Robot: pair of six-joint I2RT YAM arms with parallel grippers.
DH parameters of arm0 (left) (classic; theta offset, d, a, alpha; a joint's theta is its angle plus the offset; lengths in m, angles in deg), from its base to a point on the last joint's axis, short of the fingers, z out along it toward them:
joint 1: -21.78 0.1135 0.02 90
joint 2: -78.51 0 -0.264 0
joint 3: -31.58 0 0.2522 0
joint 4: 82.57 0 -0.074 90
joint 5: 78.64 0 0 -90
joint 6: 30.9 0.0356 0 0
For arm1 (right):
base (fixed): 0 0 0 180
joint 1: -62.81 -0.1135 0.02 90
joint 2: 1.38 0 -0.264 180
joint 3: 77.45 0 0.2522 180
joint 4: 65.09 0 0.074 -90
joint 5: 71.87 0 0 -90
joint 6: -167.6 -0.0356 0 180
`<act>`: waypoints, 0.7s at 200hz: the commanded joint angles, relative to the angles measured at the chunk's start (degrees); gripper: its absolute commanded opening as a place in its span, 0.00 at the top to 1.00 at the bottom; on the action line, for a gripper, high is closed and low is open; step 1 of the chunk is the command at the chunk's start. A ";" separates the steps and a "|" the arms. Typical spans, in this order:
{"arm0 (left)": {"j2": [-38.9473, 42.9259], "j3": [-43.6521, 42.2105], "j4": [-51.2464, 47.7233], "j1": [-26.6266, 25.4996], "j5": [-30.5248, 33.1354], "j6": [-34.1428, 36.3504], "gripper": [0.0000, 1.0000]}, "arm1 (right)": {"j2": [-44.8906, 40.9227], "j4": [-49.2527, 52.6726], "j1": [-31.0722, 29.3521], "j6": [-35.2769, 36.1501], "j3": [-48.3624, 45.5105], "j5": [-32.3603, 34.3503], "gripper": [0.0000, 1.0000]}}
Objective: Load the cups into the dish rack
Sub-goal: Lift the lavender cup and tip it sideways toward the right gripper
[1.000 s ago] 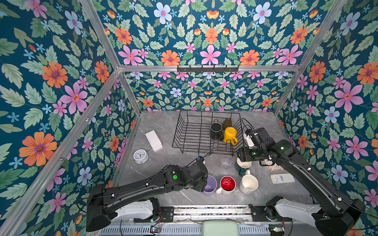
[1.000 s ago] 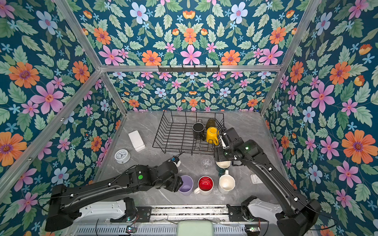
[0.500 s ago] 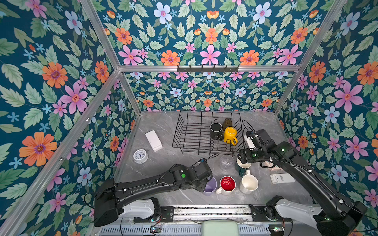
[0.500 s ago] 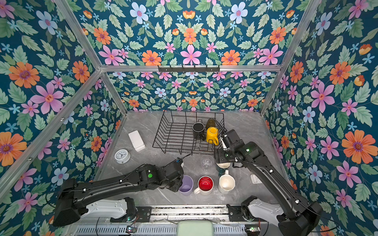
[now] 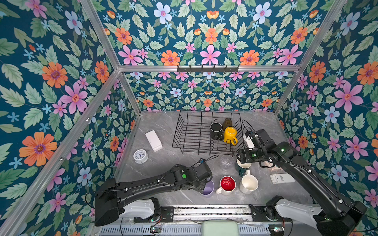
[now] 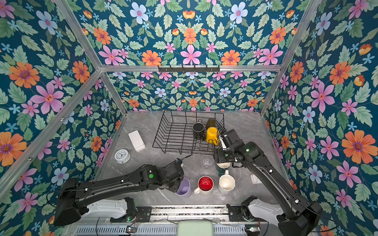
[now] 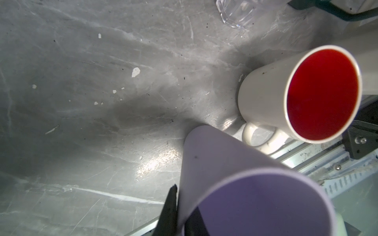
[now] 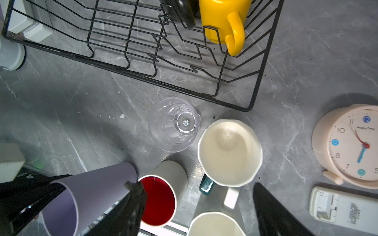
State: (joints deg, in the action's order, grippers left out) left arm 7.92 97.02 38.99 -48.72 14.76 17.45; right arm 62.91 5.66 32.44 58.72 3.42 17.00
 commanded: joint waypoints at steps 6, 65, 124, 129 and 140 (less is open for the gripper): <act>1.00 -0.09 -2.13 0.01 2.00 -0.07 1.00 | 0.31 -1.97 -0.12 -0.39 0.28 -0.98 0.18; 10.80 0.25 -2.84 0.25 7.69 -0.92 1.00 | 0.39 -3.74 0.03 -0.67 2.10 -4.20 0.18; 24.18 -2.02 14.48 1.77 8.20 7.76 1.00 | -2.76 -13.98 0.00 -3.59 -0.23 -16.52 0.18; 24.31 -2.38 15.94 2.12 7.75 8.20 1.00 | -2.92 -14.83 -0.02 -3.94 -0.52 -17.59 0.18; 24.52 -3.16 18.68 3.19 6.80 8.75 1.00 | -3.29 -16.57 0.04 -4.57 -1.24 -19.67 0.18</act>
State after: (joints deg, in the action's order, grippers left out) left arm 31.85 95.10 47.45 -46.86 23.11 22.19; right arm 60.31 -4.17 32.47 56.38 3.33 4.31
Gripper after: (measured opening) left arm 0.075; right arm 0.824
